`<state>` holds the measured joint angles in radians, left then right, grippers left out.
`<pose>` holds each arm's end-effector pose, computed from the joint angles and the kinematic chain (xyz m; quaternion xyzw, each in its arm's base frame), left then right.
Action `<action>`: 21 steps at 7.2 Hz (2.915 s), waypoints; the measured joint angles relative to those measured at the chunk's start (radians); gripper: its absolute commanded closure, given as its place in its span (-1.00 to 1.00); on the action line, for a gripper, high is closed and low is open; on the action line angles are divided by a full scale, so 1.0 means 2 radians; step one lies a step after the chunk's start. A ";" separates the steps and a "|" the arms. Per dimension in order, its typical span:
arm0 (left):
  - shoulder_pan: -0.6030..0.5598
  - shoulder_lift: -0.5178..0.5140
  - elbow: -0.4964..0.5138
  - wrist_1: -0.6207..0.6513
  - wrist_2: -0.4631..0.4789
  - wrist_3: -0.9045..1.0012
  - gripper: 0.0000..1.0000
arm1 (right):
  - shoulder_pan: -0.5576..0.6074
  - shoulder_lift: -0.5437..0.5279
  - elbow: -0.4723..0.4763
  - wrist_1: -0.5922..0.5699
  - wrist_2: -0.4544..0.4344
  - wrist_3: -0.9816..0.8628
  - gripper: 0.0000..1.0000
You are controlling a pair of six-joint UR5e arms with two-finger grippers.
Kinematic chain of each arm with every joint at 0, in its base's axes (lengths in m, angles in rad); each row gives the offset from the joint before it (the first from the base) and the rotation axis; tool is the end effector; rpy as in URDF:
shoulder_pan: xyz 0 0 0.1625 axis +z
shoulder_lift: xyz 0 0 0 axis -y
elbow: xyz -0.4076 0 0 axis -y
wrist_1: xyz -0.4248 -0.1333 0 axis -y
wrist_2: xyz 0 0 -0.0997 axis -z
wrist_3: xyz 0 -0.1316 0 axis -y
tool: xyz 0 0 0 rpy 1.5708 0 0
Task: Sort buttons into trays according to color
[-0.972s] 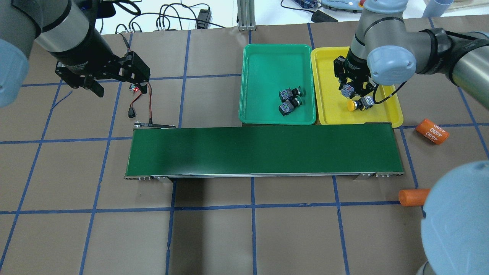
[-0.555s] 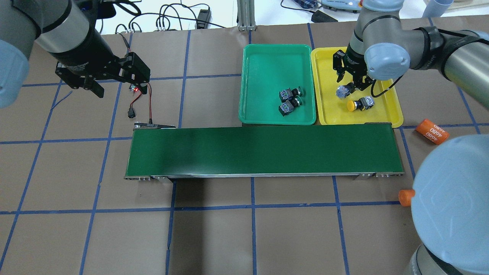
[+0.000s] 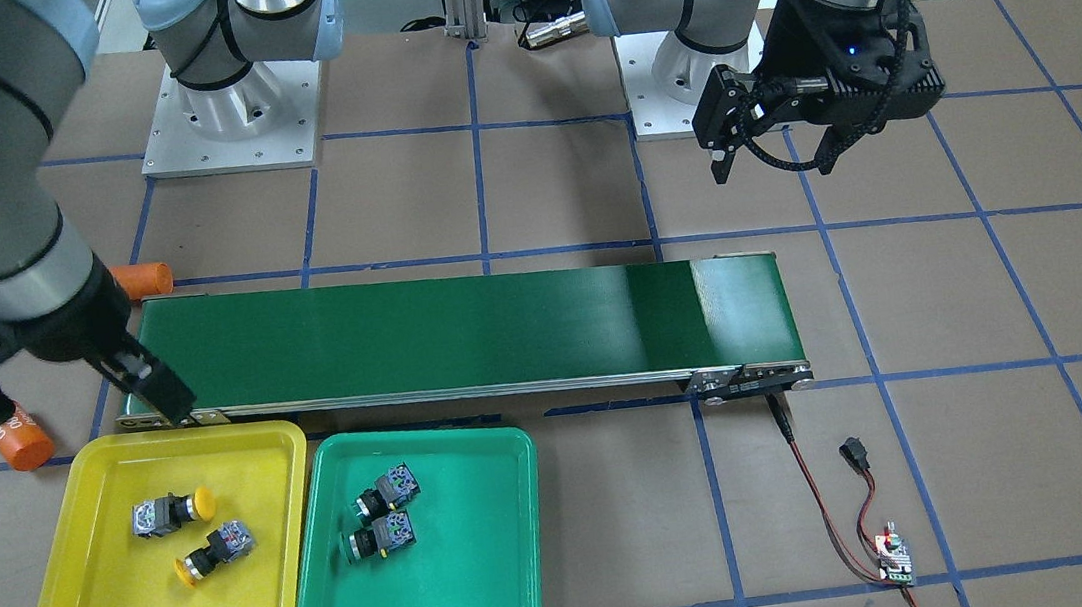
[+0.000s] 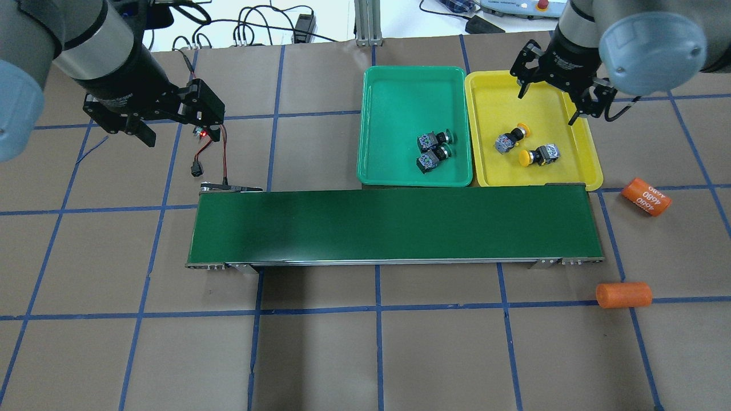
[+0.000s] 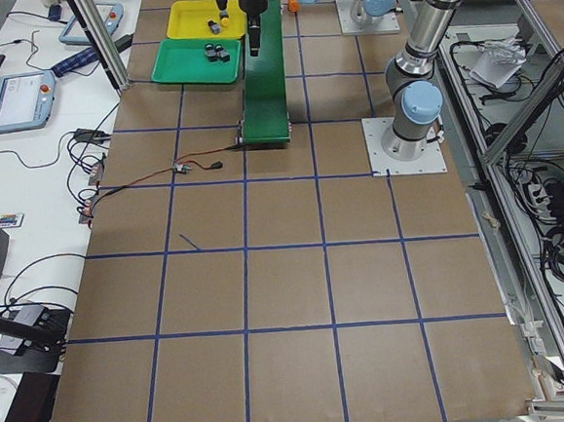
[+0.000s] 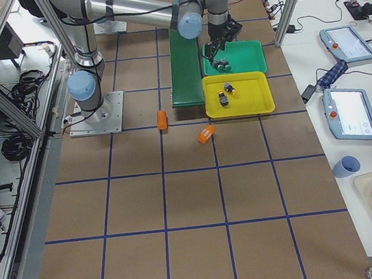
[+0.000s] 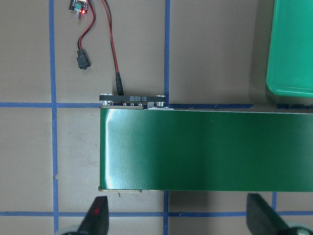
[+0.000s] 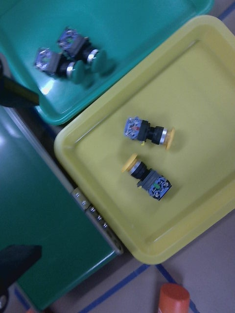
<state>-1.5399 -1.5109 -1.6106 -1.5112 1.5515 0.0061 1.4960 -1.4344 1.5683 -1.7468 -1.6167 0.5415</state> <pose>-0.1200 -0.5141 0.4547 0.0120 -0.9991 0.0400 0.0089 0.0834 -0.5894 0.3825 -0.3036 -0.9523 0.0258 0.0175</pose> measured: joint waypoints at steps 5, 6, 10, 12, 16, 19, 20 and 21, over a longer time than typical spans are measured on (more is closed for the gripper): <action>0.000 0.002 -0.001 -0.001 0.000 0.000 -1.00 | 0.008 -0.107 0.021 0.108 0.001 -0.234 -1.00; 0.000 0.000 -0.001 0.002 0.000 0.000 -1.00 | 0.008 -0.109 0.025 0.109 0.000 -0.241 -1.00; 0.000 0.002 -0.007 0.006 0.000 0.000 -1.00 | 0.011 -0.118 0.039 0.109 0.013 -0.251 -1.00; 0.001 0.002 -0.007 0.007 0.000 0.000 -1.00 | 0.018 -0.124 0.044 0.110 0.016 -0.253 -1.00; 0.001 0.002 -0.007 0.007 0.000 0.000 -1.00 | 0.025 -0.124 0.045 0.111 0.014 -0.252 -1.00; 0.001 0.002 -0.007 0.007 0.000 0.000 -1.00 | 0.024 -0.127 0.045 0.110 0.012 -0.250 -1.00; 0.001 0.002 -0.007 0.007 0.000 0.000 -1.00 | 0.024 -0.128 0.046 0.111 0.012 -0.250 -1.00; 0.001 0.002 -0.007 0.008 0.000 0.000 -1.00 | 0.024 -0.129 0.047 0.111 0.012 -0.252 -1.00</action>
<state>-1.5386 -1.5079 -1.6245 -1.4962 1.5524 0.0061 1.5445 -1.6920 1.6626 -1.5251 -1.5928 0.0382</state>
